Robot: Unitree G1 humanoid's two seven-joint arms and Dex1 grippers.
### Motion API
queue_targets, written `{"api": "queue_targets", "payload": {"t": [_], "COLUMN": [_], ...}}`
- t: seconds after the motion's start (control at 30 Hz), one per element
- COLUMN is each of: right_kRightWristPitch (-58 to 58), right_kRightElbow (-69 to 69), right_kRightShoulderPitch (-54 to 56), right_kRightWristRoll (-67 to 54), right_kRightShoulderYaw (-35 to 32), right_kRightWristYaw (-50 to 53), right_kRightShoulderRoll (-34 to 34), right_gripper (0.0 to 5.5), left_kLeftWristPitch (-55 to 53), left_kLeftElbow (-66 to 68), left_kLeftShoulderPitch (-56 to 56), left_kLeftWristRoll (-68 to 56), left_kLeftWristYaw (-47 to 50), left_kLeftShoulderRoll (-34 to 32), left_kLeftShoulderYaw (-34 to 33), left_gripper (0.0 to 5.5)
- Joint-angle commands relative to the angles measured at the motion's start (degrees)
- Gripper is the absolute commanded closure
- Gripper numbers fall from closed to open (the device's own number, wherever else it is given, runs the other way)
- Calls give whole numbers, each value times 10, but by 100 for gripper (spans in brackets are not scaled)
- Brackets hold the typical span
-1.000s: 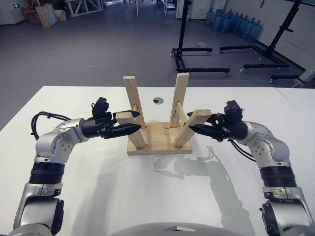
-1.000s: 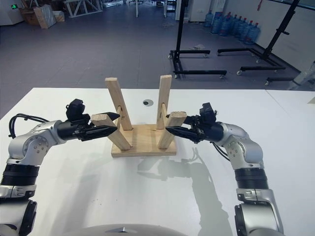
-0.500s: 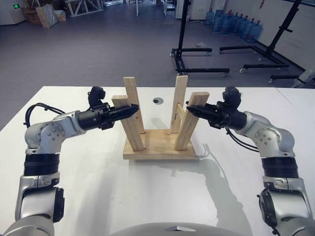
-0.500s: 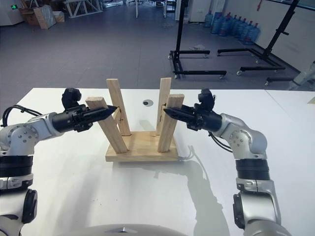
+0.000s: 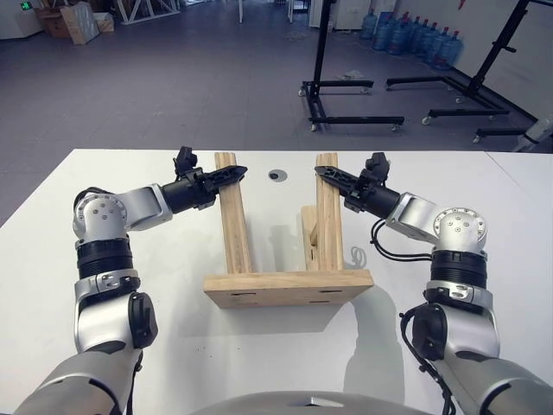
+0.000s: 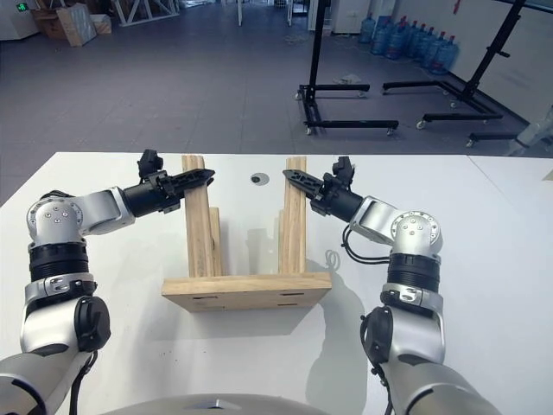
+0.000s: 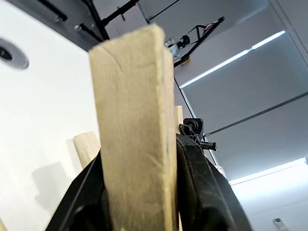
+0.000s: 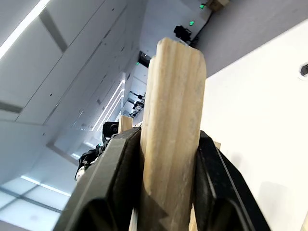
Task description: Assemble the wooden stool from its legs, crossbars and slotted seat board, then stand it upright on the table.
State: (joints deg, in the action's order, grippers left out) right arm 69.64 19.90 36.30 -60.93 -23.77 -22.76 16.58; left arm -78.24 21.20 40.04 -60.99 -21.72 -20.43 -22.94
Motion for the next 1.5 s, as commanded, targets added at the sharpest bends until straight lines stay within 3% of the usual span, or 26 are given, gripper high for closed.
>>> {"api": "queue_targets", "payload": {"t": [0.03, 0.07, 0.13, 0.27, 0.53, 0.6, 0.67, 0.7, 0.77, 0.8, 0.83, 0.9, 0.97, 1.07, 1.3, 1.5], "right_kRightWristPitch": [2, 0, 1, -7, -90, -167, -264, -327, -491, -532, -533, -523, -517, -511, -496, -540], "right_kRightElbow": [-18, -22, -34, -39, 84, 170, 230, 212, 116, 69, -1, -107, -186, -242, -322, -287], "right_kRightShoulderPitch": [-39, -47, -54, -13, 83, 120, 113, 61, -144, -256, -376, -536, -596, -578, -518, -475], "right_kRightWristRoll": [36, 36, 20, -17, 14, 63, 146, 202, 308, 330, 317, 274, 237, 222, 235, 290], "right_kRightShoulderYaw": [-1, -4, -18, -55, -86, -87, -48, -2, 89, 101, 73, 7, -4, 51, 139, 201], "right_kRightWristYaw": [68, 72, 80, 100, 76, 37, -68, -156, -374, -448, -510, -592, -619, -623, -568, -522], "right_kRightShoulderRoll": [-9, -14, -24, -23, 33, 97, 188, 235, 326, 358, 371, 363, 334, 314, 256, 207], "right_gripper": [414, 414, 351, 285, 133, 91, 54, 36, 13, 13, 13, 13, 13, 13, 13, 13], "left_kLeftWristPitch": [-6, 4, 13, 20, 105, 200, 337, 422, 571, 576, 577, 543, 508, 571, 706, 742], "left_kLeftElbow": [28, 35, 34, 29, 130, 208, 279, 272, 186, 78, -48, -227, -323, -359, -364, -311], "left_kLeftShoulderPitch": [-34, -38, -38, -2, 98, 130, 131, 89, -97, -237, -388, -583, -646, -622, -584, -507], "left_kLeftWristRoll": [54, 62, 62, 44, 70, 119, 202, 260, 344, 326, 296, 232, 195, 257, 370, 403], "left_kLeftWristYaw": [13, 10, 0, -13, -31, -48, -109, -184, -367, -459, -543, -644, -659, -625, -565, -499], "left_kLeftShoulderRoll": [0, -2, -3, -10, -37, -75, -151, -197, -290, -315, -317, -307, -302, -288, -216, -176], "left_kLeftShoulderYaw": [34, 37, 37, 10, -40, -41, -15, 26, 89, 61, 3, -73, -54, 49, 156, 196], "left_gripper": [422, 422, 365, 309, 177, 142, 111, 96, 61, 61, 61, 61, 61, 61, 61, 61]}}
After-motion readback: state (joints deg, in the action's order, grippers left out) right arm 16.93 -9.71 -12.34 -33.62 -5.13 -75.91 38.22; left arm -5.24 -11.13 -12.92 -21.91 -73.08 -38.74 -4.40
